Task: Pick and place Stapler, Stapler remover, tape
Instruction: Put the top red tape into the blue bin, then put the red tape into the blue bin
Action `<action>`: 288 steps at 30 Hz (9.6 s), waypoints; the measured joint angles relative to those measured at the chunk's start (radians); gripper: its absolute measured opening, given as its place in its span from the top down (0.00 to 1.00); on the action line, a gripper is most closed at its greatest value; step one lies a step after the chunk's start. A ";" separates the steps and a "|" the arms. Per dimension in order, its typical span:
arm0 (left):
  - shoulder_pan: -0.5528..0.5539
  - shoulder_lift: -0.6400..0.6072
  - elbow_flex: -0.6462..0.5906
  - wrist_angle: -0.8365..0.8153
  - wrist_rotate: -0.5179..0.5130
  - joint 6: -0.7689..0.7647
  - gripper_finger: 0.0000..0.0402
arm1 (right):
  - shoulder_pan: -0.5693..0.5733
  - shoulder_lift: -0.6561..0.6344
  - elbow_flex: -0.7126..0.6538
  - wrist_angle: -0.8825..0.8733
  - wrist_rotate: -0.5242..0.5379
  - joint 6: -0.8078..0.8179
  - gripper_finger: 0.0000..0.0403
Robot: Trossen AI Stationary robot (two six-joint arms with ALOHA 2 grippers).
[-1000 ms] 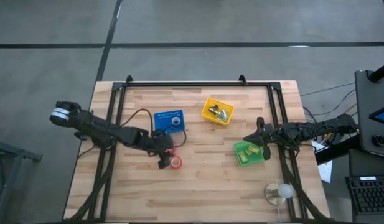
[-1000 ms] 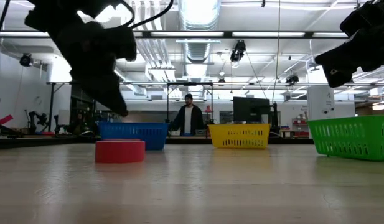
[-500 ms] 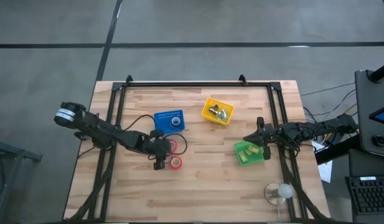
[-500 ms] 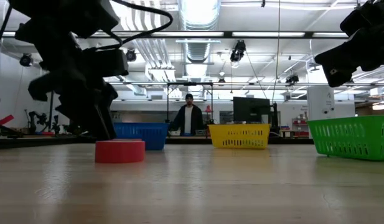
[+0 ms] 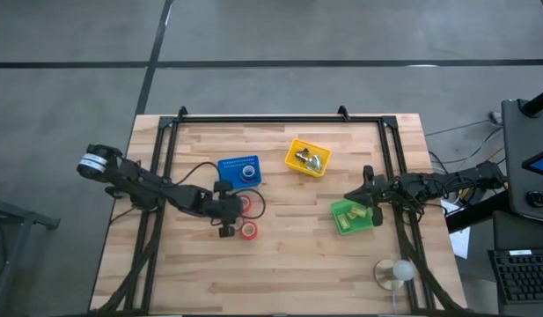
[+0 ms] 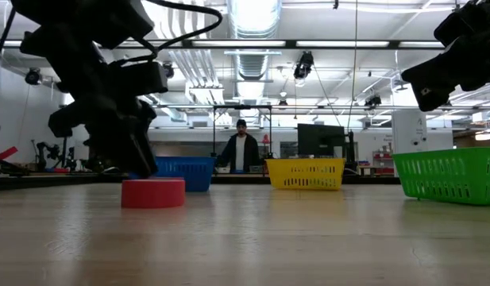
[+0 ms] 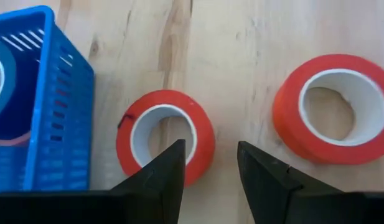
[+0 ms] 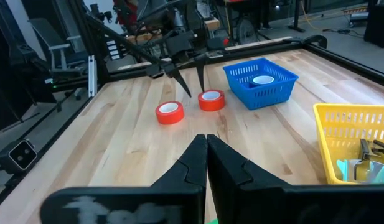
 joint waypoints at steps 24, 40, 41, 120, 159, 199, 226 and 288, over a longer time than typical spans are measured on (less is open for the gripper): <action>0.023 0.093 0.026 0.086 0.042 -0.003 0.90 | 0.000 0.000 -0.001 0.004 0.000 -0.007 0.98; 0.022 -0.022 0.163 -0.041 -0.045 -0.051 0.88 | 0.000 0.000 -0.008 0.005 0.000 -0.007 0.98; 0.022 -0.041 0.173 -0.084 -0.081 -0.071 0.89 | 0.000 0.000 -0.008 0.005 0.000 -0.007 0.98; 0.344 -0.062 0.004 -0.069 0.063 -0.237 0.86 | 0.000 0.000 -0.009 0.014 0.000 -0.018 0.98; 0.176 -0.113 0.171 -0.088 0.106 -0.166 0.55 | 0.000 0.000 -0.009 0.012 0.000 -0.015 0.98; -0.108 0.024 0.135 -0.002 0.041 -0.259 0.57 | 0.000 0.000 -0.014 0.029 0.000 -0.016 0.98; -0.187 0.208 0.142 0.085 0.054 -0.262 0.59 | 0.000 0.000 -0.016 0.031 0.000 -0.015 0.98; -0.008 -0.060 0.208 0.038 -0.288 -0.061 0.86 | 0.000 0.000 -0.018 0.032 0.000 -0.015 0.98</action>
